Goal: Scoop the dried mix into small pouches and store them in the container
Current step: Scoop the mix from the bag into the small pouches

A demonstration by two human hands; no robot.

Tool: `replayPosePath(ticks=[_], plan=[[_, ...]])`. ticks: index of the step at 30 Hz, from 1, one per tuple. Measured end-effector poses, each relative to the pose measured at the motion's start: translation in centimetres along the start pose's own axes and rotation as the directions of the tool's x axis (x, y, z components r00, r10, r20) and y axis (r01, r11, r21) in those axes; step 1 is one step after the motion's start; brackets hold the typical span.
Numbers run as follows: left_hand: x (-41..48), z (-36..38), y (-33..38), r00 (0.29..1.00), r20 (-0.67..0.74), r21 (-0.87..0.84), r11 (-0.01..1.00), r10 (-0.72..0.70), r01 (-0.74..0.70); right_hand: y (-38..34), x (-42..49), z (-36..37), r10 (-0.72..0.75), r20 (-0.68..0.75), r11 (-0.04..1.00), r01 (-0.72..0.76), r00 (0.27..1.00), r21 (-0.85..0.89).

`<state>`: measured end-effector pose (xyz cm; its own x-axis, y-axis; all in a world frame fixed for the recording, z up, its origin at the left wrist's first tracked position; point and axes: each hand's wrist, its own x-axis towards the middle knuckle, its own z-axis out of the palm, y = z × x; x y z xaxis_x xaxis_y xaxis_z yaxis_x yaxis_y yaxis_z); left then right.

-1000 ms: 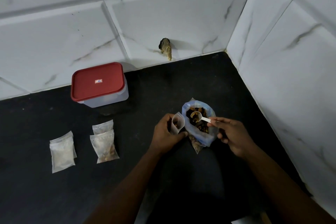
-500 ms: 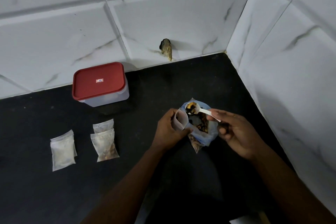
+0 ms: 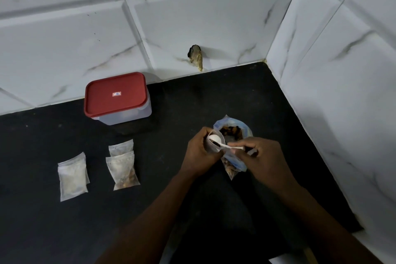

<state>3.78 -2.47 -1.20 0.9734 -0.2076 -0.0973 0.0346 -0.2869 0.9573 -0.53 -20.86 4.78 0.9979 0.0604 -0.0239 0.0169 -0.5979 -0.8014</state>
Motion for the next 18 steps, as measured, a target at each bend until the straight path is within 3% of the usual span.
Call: replayPosePath(ticks=[2,4,7,12,14,18], plan=[[0.0,0.1,-0.3,1.0,-0.005,-0.004,1.0,0.018,-0.018,0.4,-0.3,0.9,-0.106,0.01,0.981,0.106,0.994,-0.163],[0.0,0.2,-0.6,1.0,-0.007,0.006,1.0,0.025,-0.025,1.0,-0.6,1.4,-0.299,-0.095,0.922,0.262,0.95,-0.286],[0.0,0.2,-1.3,1.0,-0.024,0.012,1.0,0.0,0.0,2.0,-1.0,1.8,-0.403,-0.187,0.886,0.331,0.896,-0.326],[0.0,0.1,-1.5,1.0,-0.003,0.008,1.0,-0.01,0.01,1.9,-1.3,1.8,-0.176,-0.234,0.984,0.17,0.956,-0.045],[0.0,0.0,-1.2,1.0,0.014,0.009,1.0,-0.014,0.014,1.1,-1.4,1.3,-0.007,-0.242,0.994,0.033,0.97,0.105],[0.0,-0.2,-1.3,0.999,0.029,0.04,0.999,-0.027,0.026,0.9,-0.9,0.9,0.354,-0.19,0.829,-0.213,0.916,0.518]])
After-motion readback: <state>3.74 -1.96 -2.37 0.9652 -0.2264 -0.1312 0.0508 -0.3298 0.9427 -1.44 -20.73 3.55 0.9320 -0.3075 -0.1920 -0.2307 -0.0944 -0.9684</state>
